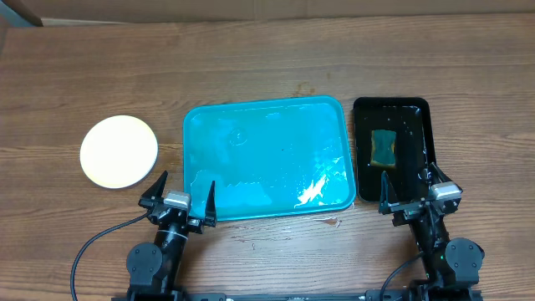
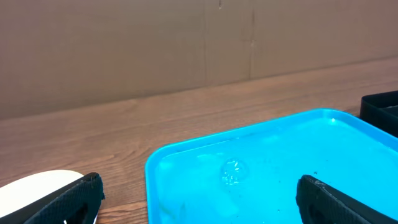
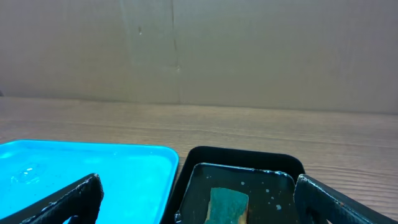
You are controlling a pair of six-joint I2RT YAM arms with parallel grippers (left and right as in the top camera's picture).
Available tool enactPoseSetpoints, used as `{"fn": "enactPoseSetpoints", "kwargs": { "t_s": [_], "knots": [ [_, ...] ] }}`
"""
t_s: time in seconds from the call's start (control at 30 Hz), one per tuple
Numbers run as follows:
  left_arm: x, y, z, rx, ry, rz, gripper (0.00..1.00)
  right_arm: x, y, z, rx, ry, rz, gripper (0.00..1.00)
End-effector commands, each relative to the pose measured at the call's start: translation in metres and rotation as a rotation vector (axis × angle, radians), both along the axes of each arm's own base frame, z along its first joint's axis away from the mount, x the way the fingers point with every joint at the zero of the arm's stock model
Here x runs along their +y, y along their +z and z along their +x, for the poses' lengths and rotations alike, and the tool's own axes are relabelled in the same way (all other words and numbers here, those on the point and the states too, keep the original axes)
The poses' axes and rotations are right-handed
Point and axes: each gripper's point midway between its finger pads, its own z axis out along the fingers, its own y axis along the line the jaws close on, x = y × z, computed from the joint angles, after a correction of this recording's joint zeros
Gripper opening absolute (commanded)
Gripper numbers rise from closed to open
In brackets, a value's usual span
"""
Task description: Clean dirty plates on tray and stack at the side
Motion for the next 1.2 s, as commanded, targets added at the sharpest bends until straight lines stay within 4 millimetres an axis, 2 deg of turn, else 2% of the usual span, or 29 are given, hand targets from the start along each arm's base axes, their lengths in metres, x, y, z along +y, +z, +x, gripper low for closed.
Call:
{"fn": "enactPoseSetpoints", "kwargs": {
  "t_s": [0.0, 0.17, 1.17],
  "knots": [
    [-0.0026, 0.0004, -0.0008, -0.005, -0.013, -0.004, 1.0, 0.0016, -0.0019, -0.0001, -0.004, 0.008, -0.004, 1.0],
    [0.0036, 0.0003, 0.0001, -0.005, 0.013, -0.004, 1.0, 0.0016, -0.0019, -0.0001, -0.004, 0.008, -0.004, 1.0],
    [0.0036, 0.0002, 0.0001, -0.004, 0.013, -0.004, 1.0, 0.0016, -0.0019, -0.0001, -0.004, 0.008, -0.004, 1.0]
  ]
}}
